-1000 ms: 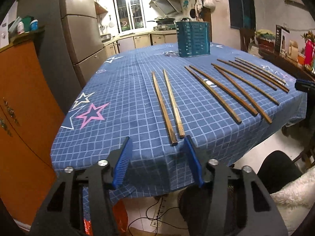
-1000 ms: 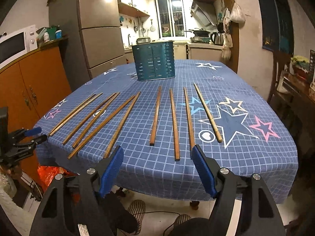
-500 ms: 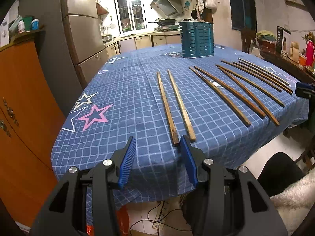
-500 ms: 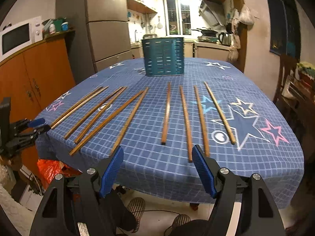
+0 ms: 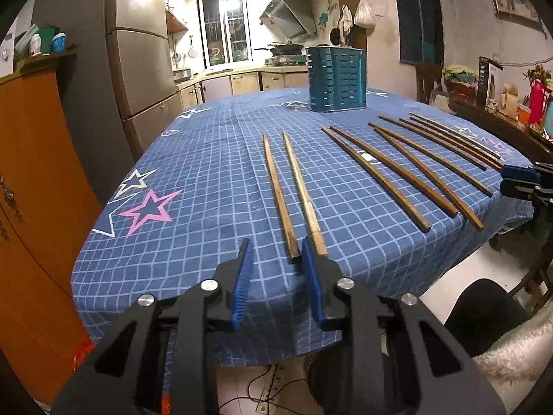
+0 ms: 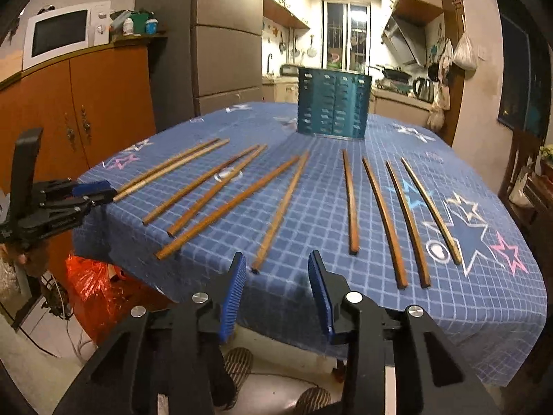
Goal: Organize utensils
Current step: 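Move the open right gripper down over a single wooden chopstick, then close the right gripper on the end of the wooden chopstick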
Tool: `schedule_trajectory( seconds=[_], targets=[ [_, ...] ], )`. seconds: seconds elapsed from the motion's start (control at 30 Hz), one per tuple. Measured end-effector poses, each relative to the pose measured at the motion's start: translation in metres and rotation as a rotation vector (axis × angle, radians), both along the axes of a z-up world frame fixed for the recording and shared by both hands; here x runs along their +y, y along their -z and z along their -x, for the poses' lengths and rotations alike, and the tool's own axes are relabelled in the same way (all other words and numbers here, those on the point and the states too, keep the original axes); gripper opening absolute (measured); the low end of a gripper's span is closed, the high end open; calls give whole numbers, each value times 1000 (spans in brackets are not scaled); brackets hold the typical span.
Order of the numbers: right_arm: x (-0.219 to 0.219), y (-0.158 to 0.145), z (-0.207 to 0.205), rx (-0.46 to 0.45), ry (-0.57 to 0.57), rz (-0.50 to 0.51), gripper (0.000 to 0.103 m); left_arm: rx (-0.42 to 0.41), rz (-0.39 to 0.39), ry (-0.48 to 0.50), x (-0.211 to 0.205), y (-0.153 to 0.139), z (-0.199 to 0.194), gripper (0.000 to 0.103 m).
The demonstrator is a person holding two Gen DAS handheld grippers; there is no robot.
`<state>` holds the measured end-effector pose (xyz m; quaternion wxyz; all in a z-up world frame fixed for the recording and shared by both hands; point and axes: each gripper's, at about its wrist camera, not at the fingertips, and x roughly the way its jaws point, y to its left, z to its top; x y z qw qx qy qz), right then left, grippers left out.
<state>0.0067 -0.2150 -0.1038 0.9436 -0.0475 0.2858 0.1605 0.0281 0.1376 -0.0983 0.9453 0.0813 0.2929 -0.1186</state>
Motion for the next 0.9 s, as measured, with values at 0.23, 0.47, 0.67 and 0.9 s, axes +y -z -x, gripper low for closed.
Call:
schedule_trajectory(
  seconds=[0.23,0.47,0.67,0.9],
  targets=[
    [17,9,-8,-5,30,28,25,-26,14,5,-2,3,-3,21],
    [24,14,-7,-13,87,45,17,-42,51,7,2,5,-2,21],
    [29,16,-5,-15,133,46,17,-55,60,8,3,6,-2,21],
    [31,17,-2,-18,159,56,17,-70,63,13,5,8,2,21]
  ],
)
